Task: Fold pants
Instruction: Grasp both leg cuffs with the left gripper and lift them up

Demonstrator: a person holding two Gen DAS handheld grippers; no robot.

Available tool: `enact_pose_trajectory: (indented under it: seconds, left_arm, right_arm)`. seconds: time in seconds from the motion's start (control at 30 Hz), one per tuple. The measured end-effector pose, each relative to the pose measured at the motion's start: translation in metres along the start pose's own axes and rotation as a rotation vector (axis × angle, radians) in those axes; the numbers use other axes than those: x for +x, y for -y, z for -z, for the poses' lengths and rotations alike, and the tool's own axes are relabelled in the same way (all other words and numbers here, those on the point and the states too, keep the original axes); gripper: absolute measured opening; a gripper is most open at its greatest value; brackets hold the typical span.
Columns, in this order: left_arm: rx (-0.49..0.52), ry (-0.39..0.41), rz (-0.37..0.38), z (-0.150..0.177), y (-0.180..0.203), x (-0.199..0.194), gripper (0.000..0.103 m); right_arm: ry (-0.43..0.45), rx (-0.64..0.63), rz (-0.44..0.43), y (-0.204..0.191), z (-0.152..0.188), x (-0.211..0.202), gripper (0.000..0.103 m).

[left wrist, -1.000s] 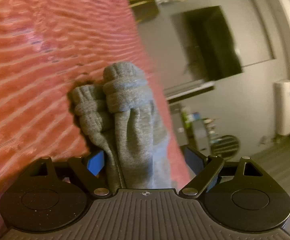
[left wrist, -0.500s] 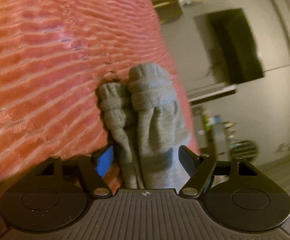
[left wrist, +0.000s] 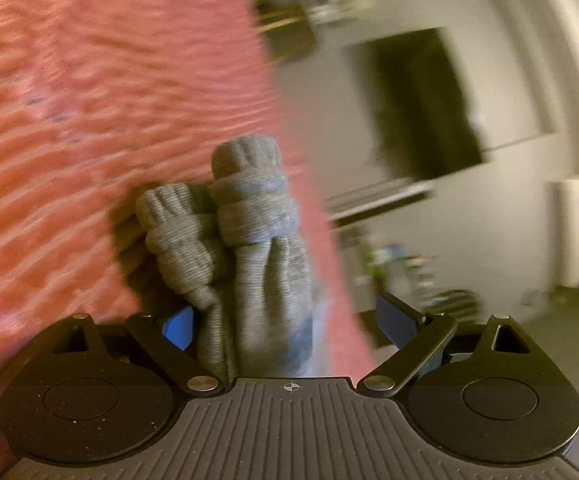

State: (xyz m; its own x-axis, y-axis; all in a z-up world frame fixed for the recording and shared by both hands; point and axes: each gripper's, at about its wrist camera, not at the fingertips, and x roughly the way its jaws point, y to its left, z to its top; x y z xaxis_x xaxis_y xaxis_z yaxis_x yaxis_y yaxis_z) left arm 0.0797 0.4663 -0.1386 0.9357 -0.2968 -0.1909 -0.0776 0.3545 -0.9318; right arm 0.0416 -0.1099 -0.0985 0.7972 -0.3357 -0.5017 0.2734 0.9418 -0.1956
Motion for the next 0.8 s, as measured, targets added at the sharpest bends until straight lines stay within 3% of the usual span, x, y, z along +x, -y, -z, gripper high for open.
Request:
enact_pose_trajectory:
  seconds: [0.03, 0.13, 0.3, 0.33, 0.37, 0.43, 0.5, 0.6, 0.7, 0.8]
  left_arm:
    - [0.008, 0.002, 0.003, 0.0, -0.002, 0.001, 0.095]
    - [-0.021, -0.026, -0.152, -0.005, -0.007, 0.017, 0.092]
    - [0.041, -0.049, -0.264, -0.006, 0.017, 0.037, 0.092]
    - [0.079, -0.045, -0.251, -0.004, 0.022, 0.039, 0.082]
    - [0.113, -0.043, -0.252, -0.003, 0.025, 0.039, 0.063]
    - [0.141, -0.054, -0.291, -0.002, 0.02, 0.042, 0.05]
    - [0.091, -0.075, -0.308, -0.003, 0.009, 0.042, 0.044]
    - [0.096, -0.063, -0.262, -0.004, 0.01, 0.037, 0.044]
    - [0.105, -0.082, -0.328, -0.003, 0.011, 0.046, 0.051]
    - [0.108, -0.084, -0.329, -0.005, 0.011, 0.053, 0.054]
  right_arm:
    - [0.001, 0.002, -0.001, 0.0, 0.0, 0.0, 0.099]
    - [0.004, 0.005, -0.001, 0.0, -0.001, 0.002, 0.099]
    - [0.005, 0.007, -0.003, -0.001, -0.001, 0.002, 0.099]
    - [0.005, 0.007, -0.003, -0.001, -0.001, 0.003, 0.099]
    - [0.005, 0.007, -0.002, -0.001, -0.001, 0.002, 0.099]
    - [0.005, 0.007, -0.003, -0.001, -0.001, 0.002, 0.099]
    - [0.006, 0.008, -0.003, -0.002, -0.001, 0.003, 0.099]
    - [0.008, 0.008, -0.004, -0.001, -0.001, 0.004, 0.099]
    - [0.01, 0.009, -0.004, -0.002, -0.001, 0.004, 0.099]
    - [0.01, 0.009, -0.004, -0.002, -0.001, 0.005, 0.099]
